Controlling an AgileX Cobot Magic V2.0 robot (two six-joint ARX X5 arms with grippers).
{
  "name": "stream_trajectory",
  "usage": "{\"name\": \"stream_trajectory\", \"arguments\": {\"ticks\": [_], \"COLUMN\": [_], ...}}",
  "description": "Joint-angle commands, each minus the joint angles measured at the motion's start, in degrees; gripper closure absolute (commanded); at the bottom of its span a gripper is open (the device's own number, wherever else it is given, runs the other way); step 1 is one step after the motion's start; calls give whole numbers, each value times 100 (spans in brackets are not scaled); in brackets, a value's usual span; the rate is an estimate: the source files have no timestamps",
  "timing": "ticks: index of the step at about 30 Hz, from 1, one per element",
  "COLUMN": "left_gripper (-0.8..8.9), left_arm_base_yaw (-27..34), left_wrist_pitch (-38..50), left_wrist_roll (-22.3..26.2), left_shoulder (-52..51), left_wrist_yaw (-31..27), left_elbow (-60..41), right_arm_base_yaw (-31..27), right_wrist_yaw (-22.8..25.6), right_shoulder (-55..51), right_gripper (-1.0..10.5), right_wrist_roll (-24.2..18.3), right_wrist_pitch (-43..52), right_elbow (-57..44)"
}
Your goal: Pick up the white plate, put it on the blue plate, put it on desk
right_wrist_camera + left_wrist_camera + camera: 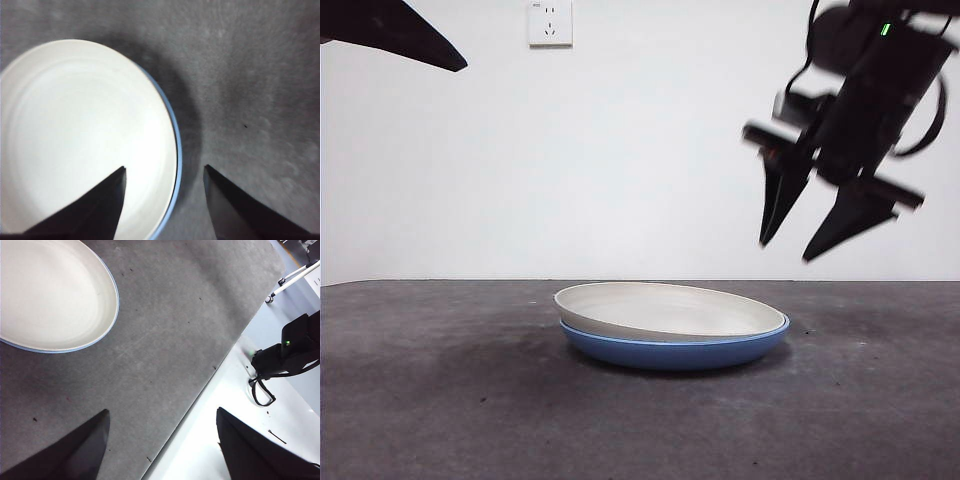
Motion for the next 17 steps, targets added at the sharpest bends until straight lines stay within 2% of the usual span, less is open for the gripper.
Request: {"name": "stream_trajectory", "arguments": {"ticks": [1,11,17], "left_gripper": [471,471,471], "left_arm_base_yaw": [-48,-48,-48], "left_wrist_pitch": [57,66,66], "left_wrist_roll": [107,107,107], "left_shoulder": [26,26,28], "left_wrist_yaw": [44,42,42], "left_elbow": [48,48,48], "right_arm_base_yaw": [26,225,461], "right_wrist_yaw": [-2,-24,-28], "right_shoulder": [-319,-2048,-2944], "right_gripper": [699,699,700], "right_wrist_roll": [-391,-970,-1075], "right_wrist_pitch": [-234,-1639,-2297], "right_elbow": [109,107,96]}}
